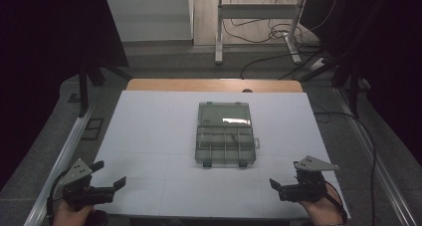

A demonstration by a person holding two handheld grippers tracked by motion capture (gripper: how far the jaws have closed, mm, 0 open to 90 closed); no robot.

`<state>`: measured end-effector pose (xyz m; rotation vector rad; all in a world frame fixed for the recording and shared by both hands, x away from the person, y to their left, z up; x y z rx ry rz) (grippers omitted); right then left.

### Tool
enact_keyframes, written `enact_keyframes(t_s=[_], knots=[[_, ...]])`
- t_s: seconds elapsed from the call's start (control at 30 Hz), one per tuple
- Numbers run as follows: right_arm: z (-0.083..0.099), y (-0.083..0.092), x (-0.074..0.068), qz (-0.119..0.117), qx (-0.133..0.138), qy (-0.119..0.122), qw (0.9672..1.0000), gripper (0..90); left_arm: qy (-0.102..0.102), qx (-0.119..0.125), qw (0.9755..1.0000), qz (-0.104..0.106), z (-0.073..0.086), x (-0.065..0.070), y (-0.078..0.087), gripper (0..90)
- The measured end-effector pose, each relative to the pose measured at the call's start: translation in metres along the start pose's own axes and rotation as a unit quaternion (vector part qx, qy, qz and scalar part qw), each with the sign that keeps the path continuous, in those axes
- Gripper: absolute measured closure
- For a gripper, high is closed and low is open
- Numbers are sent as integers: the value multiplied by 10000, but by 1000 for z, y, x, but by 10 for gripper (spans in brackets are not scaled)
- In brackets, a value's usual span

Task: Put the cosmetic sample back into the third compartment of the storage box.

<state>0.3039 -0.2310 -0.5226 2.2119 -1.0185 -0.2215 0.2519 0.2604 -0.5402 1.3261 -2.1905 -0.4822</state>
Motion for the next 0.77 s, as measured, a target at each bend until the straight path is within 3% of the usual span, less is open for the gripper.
enact_keyframes(t_s=[0.5,0.77], knots=[[22,11,1,156,-169,-95,9997,0,0,8,10000,-1,0,0,0,19],[23,11,2,158,-202,-108,9996,0,3,-2,10000,-1,0,0,0,19]])
Point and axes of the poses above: each handheld gripper's, and its own axes: y roughly backward along the jaws, z roughly out of its underside, x roughly to its right, the point moved 10 cm from there along -y, roughly forward along the jaws, and after that the axes turned 10 degrees about y, right-handed, at the moved point
